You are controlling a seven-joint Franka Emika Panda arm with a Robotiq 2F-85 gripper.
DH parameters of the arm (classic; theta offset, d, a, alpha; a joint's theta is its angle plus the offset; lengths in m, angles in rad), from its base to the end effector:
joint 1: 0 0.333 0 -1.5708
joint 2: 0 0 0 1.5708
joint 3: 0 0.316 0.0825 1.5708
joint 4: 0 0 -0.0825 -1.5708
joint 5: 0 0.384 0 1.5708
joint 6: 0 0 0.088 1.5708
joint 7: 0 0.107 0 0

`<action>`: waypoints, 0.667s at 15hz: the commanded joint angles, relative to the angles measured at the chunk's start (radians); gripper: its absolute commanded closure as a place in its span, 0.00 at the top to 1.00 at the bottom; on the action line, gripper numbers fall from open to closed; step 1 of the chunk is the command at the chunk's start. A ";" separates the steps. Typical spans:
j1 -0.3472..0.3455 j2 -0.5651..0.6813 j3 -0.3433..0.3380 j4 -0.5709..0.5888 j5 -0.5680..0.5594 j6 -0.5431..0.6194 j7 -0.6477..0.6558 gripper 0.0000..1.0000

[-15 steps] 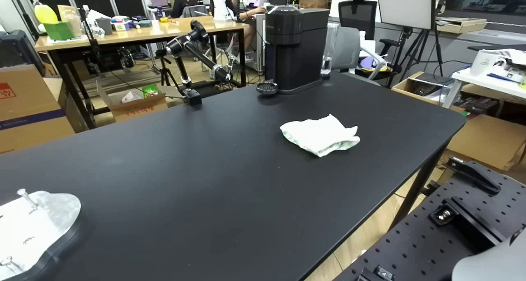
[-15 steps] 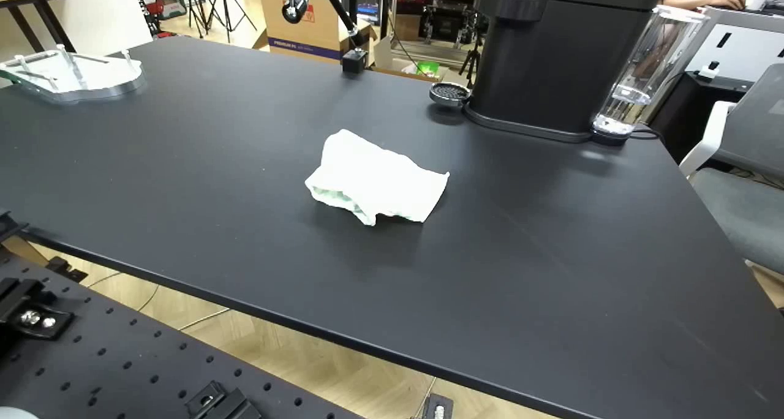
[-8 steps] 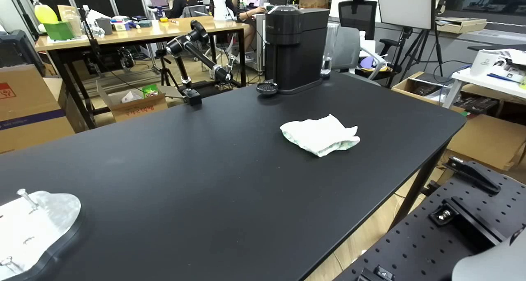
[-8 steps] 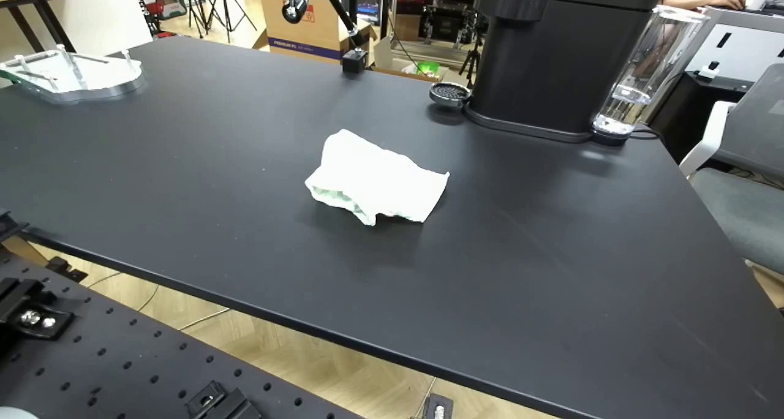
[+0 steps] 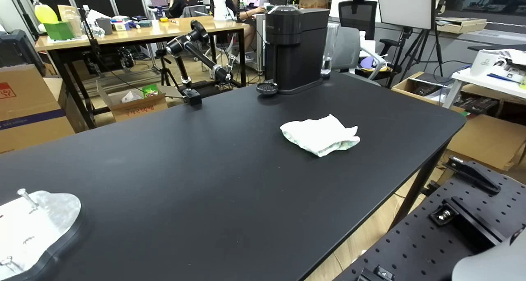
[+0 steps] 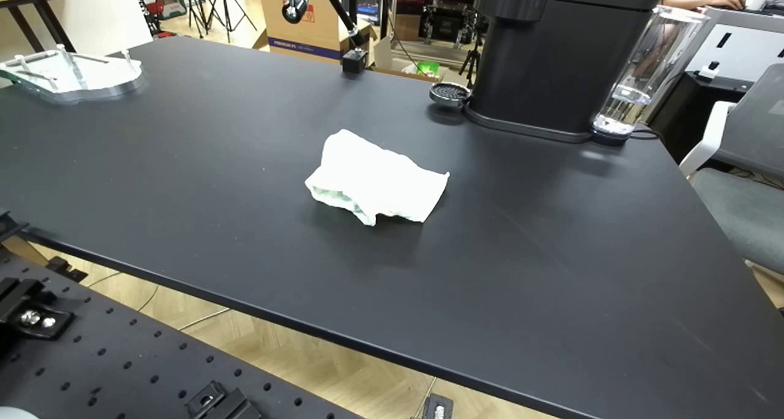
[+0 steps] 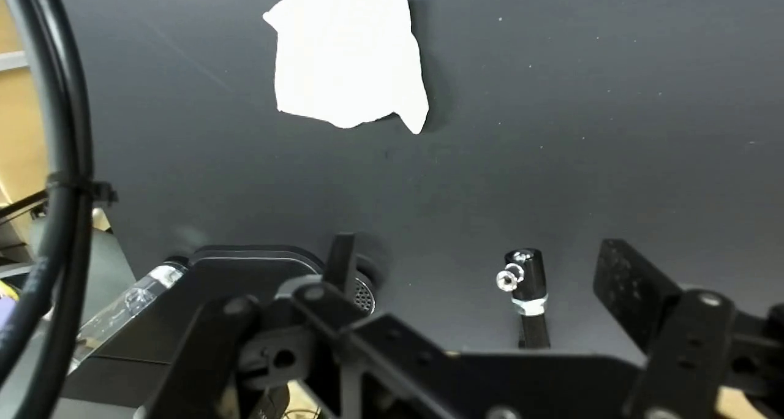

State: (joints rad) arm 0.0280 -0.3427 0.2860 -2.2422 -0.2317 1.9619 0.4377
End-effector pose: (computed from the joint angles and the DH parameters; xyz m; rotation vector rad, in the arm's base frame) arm 0.4382 0.1363 0.5075 2.8582 -0.0763 0.2223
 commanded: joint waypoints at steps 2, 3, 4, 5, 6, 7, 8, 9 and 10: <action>-0.001 -0.064 -0.113 -0.163 0.000 0.153 -0.118 1.00; -0.001 -0.072 -0.142 -0.194 0.014 0.182 -0.166 1.00; -0.004 -0.080 -0.169 -0.221 0.025 0.207 -0.209 1.00; -0.007 -0.092 -0.201 -0.254 0.036 0.232 -0.266 1.00; -0.012 -0.101 -0.226 -0.281 0.042 0.244 -0.313 1.00; -0.018 -0.111 -0.252 -0.310 0.041 0.248 -0.369 1.00; -0.026 -0.117 -0.275 -0.333 0.038 0.245 -0.413 1.00; -0.038 -0.120 -0.290 -0.352 0.029 0.230 -0.436 1.00; -0.050 -0.123 -0.293 -0.356 0.024 0.210 -0.431 1.00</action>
State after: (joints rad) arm 0.0021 -0.4213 0.0200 -2.5442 -0.2088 2.1915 0.0557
